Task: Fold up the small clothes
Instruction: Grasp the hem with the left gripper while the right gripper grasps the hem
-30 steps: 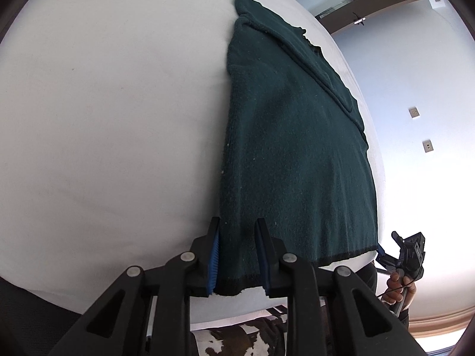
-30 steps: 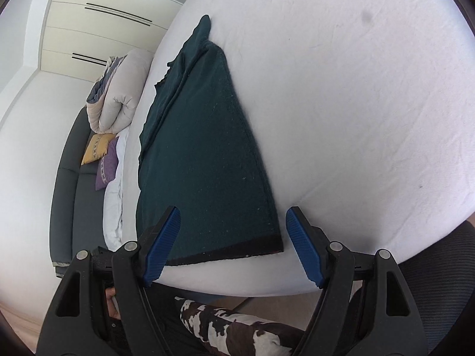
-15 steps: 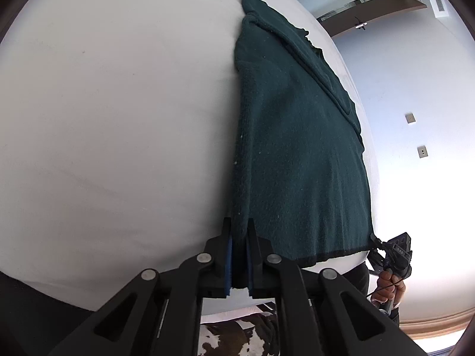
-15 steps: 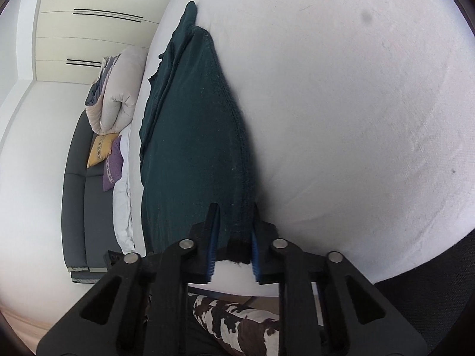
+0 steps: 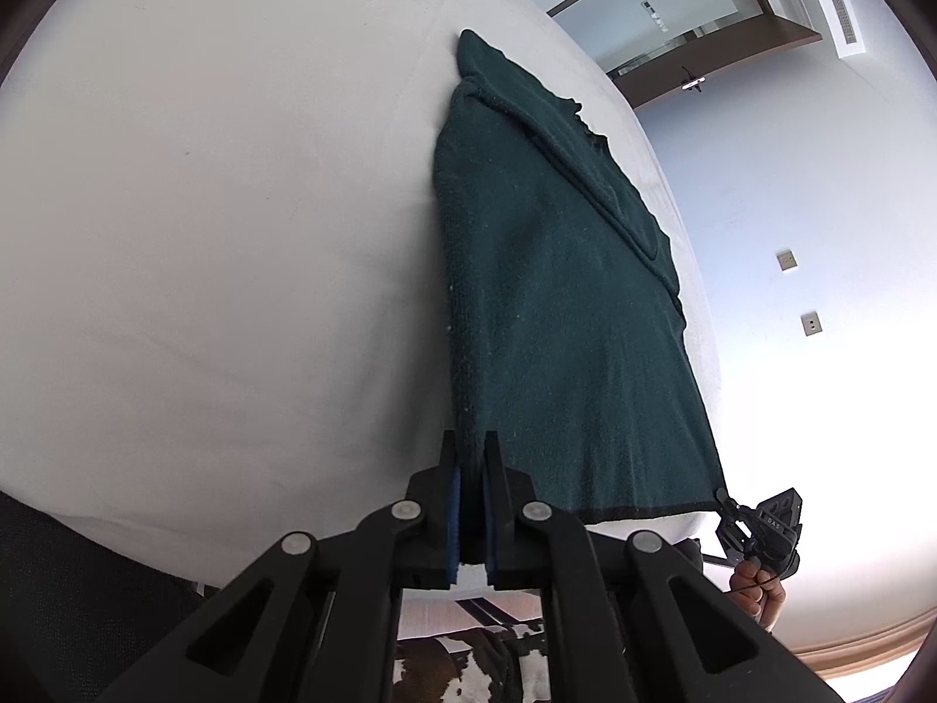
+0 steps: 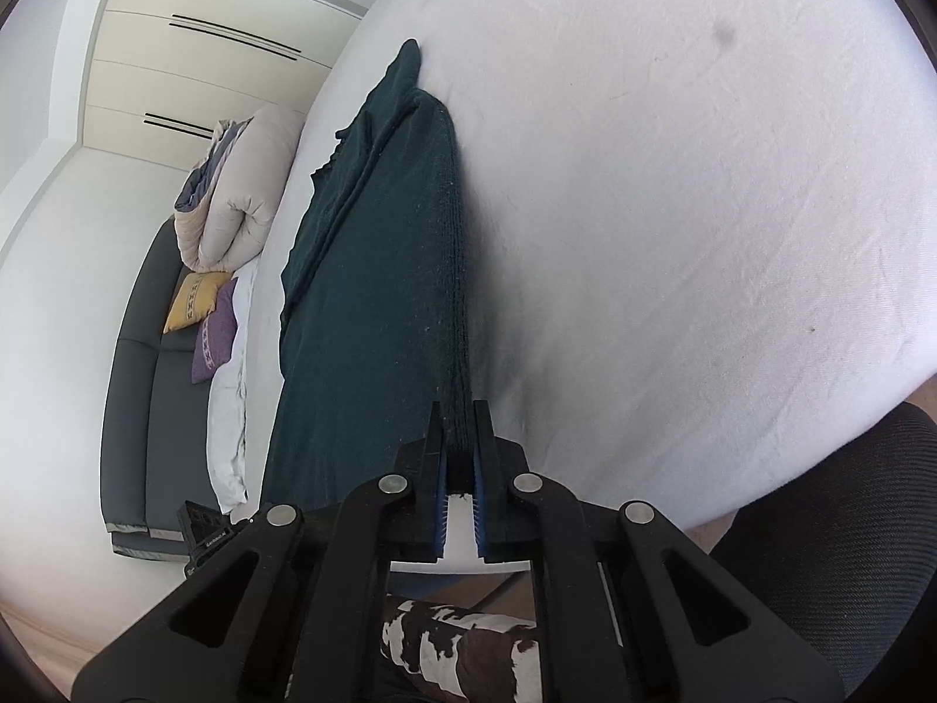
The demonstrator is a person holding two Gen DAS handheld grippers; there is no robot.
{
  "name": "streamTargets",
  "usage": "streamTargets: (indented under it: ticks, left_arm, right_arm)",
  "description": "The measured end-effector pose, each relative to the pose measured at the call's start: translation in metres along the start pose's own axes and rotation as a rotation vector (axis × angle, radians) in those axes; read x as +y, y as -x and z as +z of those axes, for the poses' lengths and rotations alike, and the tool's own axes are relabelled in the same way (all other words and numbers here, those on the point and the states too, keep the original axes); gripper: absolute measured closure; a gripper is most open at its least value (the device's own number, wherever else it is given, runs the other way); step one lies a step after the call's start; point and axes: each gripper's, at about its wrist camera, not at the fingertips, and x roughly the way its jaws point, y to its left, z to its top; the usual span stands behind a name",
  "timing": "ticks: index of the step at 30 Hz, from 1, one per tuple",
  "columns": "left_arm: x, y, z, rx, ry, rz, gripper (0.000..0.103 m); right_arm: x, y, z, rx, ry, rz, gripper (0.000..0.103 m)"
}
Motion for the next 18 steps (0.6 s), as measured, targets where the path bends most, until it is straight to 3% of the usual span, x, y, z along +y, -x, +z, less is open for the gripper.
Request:
streamTargets:
  ticks: [6, 18]
  left_arm:
    - [0.006, -0.006, -0.003, 0.004, 0.013, 0.006, 0.098]
    - [-0.005, 0.008, 0.011, -0.033, 0.044, -0.127, 0.098]
  right_arm:
    - [-0.006, -0.001, -0.002, 0.01, 0.004, -0.027, 0.098]
    - [0.017, 0.001, 0.018, 0.0, 0.007, 0.06, 0.098]
